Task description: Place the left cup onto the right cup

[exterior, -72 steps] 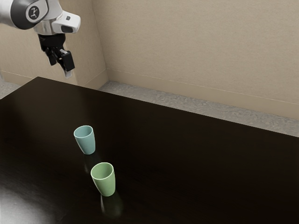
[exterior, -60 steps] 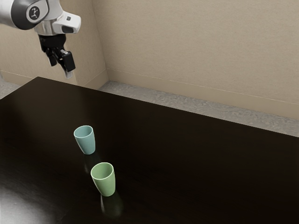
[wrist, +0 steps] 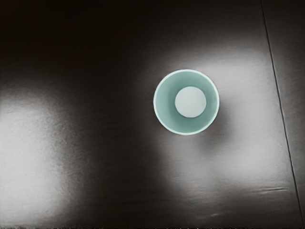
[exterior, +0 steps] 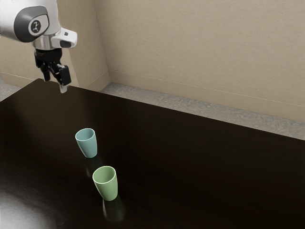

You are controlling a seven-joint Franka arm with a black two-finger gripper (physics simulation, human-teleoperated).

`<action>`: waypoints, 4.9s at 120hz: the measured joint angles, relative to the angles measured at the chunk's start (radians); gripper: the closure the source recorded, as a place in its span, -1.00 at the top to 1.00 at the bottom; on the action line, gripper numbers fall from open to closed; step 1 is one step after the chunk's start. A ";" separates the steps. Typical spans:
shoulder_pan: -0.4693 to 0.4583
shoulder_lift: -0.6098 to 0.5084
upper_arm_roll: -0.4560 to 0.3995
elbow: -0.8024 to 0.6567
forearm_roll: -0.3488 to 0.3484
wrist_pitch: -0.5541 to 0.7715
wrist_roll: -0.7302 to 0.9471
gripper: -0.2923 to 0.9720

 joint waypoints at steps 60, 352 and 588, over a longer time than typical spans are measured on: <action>0.124 0.183 0.002 0.000 -0.119 0.103 -0.013 0.54; 0.140 0.448 0.001 -0.076 -0.255 0.433 -0.020 -0.34; -0.001 -0.003 -0.107 -0.256 -0.270 0.207 -0.245 -0.70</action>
